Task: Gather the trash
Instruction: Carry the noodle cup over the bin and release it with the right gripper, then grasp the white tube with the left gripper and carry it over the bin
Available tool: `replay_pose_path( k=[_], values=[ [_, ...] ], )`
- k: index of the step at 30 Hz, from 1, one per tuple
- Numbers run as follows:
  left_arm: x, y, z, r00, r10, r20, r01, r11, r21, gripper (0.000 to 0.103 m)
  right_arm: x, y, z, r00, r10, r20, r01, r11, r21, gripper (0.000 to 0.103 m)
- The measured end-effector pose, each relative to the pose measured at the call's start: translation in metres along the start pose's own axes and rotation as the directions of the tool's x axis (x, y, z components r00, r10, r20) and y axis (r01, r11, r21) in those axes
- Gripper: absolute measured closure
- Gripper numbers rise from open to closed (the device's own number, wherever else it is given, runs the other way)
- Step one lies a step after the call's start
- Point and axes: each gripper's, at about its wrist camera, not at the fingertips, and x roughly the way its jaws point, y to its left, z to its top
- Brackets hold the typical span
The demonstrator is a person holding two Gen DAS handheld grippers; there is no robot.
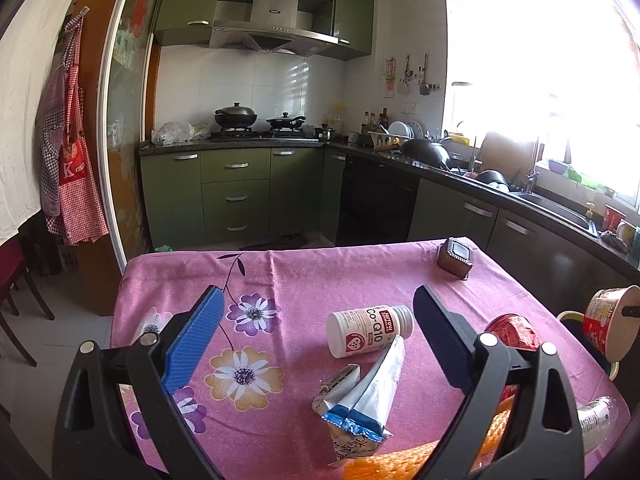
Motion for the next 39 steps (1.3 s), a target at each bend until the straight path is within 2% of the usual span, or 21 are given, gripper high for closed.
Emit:
replay_pose_path(
  k=[8,9,10,12,16,22,25,27,29,33,35,37,38,39],
  values=[
    [0.002,-0.001,-0.002,1.0,-0.015,-0.006,0.015,1.0,0.006,0.012,0.043,-0.002,0.003,0.997,-0.031,-0.073,0.031,0.999,0.008,0.094],
    [0.003,0.0,-0.002,1.0,-0.015,-0.007,0.015,1.0,0.004,0.012,0.045,-0.003,0.004,0.997,-0.031,-0.076,0.032,0.999,0.009,0.086],
    [0.003,0.0,-0.002,1.0,-0.015,-0.007,0.015,1.0,0.002,0.012,0.046,-0.003,0.005,0.996,-0.037,-0.087,0.037,0.999,0.005,0.072],
    [0.003,0.002,-0.002,1.0,-0.015,-0.007,0.015,1.0,-0.001,0.012,0.046,-0.001,0.008,0.996,-0.032,-0.078,0.033,0.999,0.006,0.062],
    [0.002,0.003,-0.002,1.0,-0.01,-0.003,0.01,1.0,-0.002,0.012,0.024,0.008,0.01,0.999,-0.026,-0.03,0.026,1.0,-0.005,0.062],
    [-0.001,0.004,0.002,1.0,-0.012,-0.021,0.012,1.0,0.002,0.012,-0.031,0.023,-0.002,0.997,0.071,0.043,-0.07,0.997,-0.025,0.061],
    [-0.002,0.002,0.006,0.996,-0.05,-0.069,0.05,0.999,-0.002,0.012,-0.057,0.031,-0.014,0.991,0.111,0.074,-0.107,0.993,-0.05,0.06],
    [0.0,-0.002,0.008,0.986,-0.103,-0.129,0.105,0.994,0.009,0.012,-0.07,0.036,-0.022,0.988,0.134,0.082,-0.129,0.989,-0.068,0.06],
    [0.005,-0.007,0.01,0.967,-0.155,-0.202,0.163,0.986,0.022,0.012,-0.081,0.039,-0.029,0.982,0.166,0.085,-0.16,0.984,-0.074,0.06],
    [0.029,-0.022,0.013,0.893,-0.225,-0.39,0.274,0.959,0.072,0.012,-0.094,0.045,-0.042,0.975,0.207,0.078,-0.2,0.976,-0.089,0.059],
    [0.044,-0.029,0.013,0.848,-0.231,-0.476,0.315,0.943,0.103,0.012,-0.094,0.045,-0.046,0.973,0.222,0.069,-0.215,0.972,-0.091,0.059],
    [0.062,-0.036,0.012,0.803,-0.202,-0.561,0.332,0.933,0.139,0.016,-0.097,0.047,-0.051,0.969,0.238,0.067,-0.231,0.969,-0.089,0.058],
    [0.073,-0.04,0.011,0.773,-0.188,-0.606,0.343,0.927,0.15,0.023,-0.096,0.045,-0.051,0.968,0.243,0.065,-0.237,0.968,-0.088,0.057],
    [0.08,-0.042,0.008,0.75,-0.179,-0.636,0.351,0.924,0.154,0.031,-0.097,0.046,-0.053,0.967,0.248,0.063,-0.242,0.966,-0.086,0.054]
  ],
)
